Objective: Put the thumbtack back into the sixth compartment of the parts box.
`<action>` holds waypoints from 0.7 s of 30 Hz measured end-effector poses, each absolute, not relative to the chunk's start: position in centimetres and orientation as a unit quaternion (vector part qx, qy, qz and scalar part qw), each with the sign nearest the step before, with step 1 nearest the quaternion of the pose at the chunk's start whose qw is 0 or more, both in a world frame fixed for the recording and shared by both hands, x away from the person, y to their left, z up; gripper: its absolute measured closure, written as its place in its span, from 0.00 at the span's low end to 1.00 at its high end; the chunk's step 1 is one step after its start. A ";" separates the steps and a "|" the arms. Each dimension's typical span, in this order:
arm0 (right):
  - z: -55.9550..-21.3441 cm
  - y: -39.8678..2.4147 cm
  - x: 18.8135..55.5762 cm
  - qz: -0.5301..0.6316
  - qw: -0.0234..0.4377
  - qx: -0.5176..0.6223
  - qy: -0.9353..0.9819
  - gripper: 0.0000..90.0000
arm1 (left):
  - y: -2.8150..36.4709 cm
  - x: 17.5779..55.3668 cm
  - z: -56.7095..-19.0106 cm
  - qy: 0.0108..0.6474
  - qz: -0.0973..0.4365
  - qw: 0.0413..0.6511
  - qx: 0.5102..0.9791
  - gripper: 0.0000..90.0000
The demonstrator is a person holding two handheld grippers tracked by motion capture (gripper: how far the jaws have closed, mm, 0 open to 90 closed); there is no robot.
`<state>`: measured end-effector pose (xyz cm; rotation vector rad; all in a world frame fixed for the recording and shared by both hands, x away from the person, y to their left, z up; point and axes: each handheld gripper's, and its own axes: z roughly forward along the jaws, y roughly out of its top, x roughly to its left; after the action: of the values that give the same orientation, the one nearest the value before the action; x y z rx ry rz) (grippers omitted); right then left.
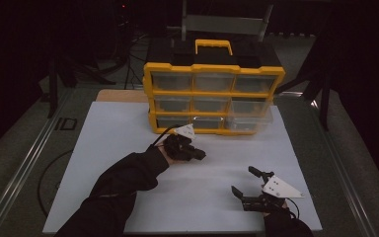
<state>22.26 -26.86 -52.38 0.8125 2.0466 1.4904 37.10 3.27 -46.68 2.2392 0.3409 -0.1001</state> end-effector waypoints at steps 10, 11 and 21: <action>-52.4 -26.9 22.3 0.545 0.239 0.298 0.747 0.12 | 2.4 38.0 -43.1 0.118 -0.029 0.441 0.889 0.96; -52.4 -26.9 22.3 0.545 0.239 0.297 0.747 0.12 | 2.1 38.1 -42.5 0.114 -0.029 0.442 0.889 0.96; -52.4 -26.9 22.3 0.548 0.237 0.301 0.744 0.12 | 0.5 39.1 -39.2 0.101 -0.019 0.453 0.886 0.96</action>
<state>22.28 -26.95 -52.38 0.8261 2.0394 1.5013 39.15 0.54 -39.15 2.1867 0.2500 -0.0474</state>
